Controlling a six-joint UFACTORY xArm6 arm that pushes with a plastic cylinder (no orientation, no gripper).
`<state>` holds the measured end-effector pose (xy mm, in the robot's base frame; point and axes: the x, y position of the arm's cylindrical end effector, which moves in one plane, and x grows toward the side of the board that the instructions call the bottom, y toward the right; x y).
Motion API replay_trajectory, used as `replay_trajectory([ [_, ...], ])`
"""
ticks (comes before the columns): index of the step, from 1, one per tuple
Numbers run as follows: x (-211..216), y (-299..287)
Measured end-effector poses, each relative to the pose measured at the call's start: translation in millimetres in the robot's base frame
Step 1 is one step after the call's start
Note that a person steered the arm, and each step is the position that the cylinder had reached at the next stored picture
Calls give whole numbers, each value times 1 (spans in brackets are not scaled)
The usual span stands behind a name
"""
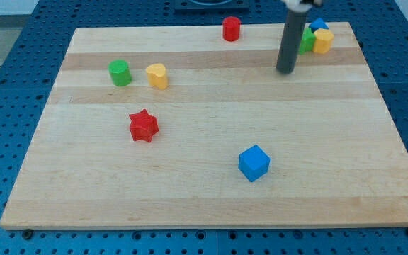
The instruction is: Move the yellow heart into the green star
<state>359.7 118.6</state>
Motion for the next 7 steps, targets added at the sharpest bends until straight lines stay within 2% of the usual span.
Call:
replay_trajectory([
  [1,58,-93],
  [2,62,-201],
  [3,52,-280],
  [4,22,-335],
  [5,-26,-355],
  [7,-11,-275],
])
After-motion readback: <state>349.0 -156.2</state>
